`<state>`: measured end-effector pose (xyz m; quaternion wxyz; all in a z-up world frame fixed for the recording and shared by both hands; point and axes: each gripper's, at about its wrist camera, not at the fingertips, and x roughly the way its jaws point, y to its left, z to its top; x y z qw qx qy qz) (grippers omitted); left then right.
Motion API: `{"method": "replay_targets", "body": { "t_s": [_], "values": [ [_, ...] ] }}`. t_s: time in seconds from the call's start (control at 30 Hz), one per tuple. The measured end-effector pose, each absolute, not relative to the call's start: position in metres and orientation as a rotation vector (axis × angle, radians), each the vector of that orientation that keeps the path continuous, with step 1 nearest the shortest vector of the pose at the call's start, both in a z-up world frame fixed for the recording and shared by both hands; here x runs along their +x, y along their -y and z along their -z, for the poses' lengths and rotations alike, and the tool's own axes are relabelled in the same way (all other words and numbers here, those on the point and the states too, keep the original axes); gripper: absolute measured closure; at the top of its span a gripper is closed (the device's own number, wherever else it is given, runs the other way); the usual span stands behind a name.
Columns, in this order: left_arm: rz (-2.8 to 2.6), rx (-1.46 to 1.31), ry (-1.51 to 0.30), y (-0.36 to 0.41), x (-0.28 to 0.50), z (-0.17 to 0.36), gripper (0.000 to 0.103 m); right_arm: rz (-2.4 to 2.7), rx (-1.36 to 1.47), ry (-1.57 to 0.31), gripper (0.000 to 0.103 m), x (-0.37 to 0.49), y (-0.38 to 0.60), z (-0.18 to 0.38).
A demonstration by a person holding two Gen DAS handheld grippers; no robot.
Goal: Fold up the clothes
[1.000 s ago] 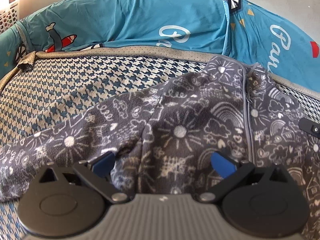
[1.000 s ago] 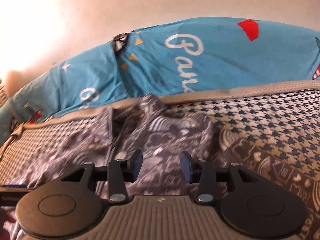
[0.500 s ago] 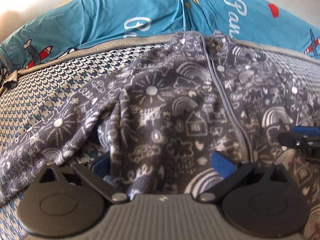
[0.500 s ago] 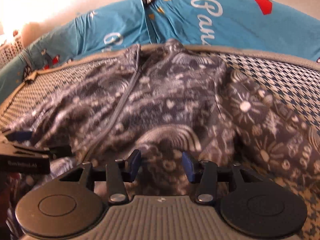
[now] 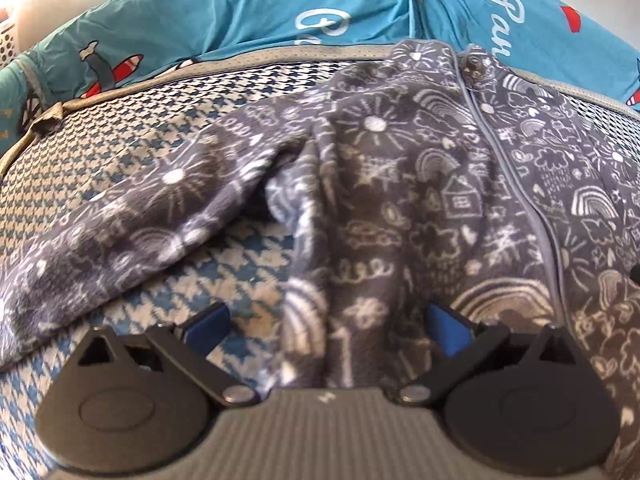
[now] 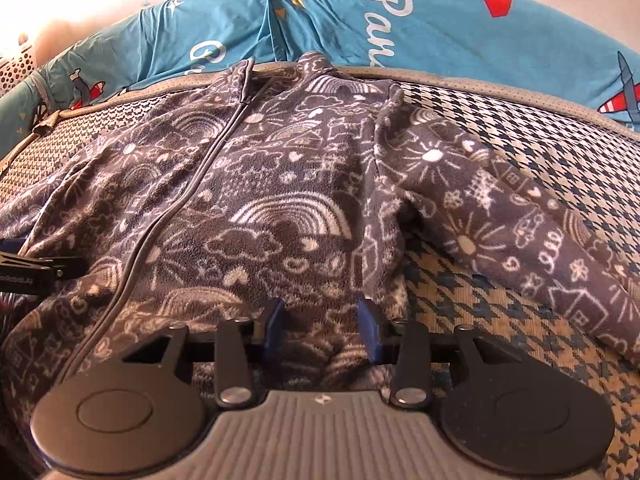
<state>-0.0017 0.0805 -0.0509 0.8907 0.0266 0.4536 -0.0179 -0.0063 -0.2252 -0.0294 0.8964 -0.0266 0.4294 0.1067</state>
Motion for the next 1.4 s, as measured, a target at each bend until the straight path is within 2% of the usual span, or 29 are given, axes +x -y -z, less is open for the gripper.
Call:
{"method": "replay_targets", "body": {
  "t_s": [0.23,0.5,0.83,1.4],
  "values": [
    [-0.017,0.031,-0.921,-0.094,-0.011,0.037,0.000,-0.210,-0.027,-0.854,0.064,-0.020,0.229,0.017],
    [0.103,0.006,-0.823,-0.068,-0.052,0.003,0.000,-0.294,0.050,-0.803,0.061,-0.068,0.228,-0.002],
    [0.153,0.094,-0.896,-0.032,-0.095,0.027,0.000,-0.302,-0.027,-0.865,0.060,-0.112,0.208,0.013],
    [0.106,0.010,-0.950,-0.065,-0.140,0.033,0.000,-0.180,0.020,-0.902,0.060,-0.114,0.233,0.020]
  ]
}}
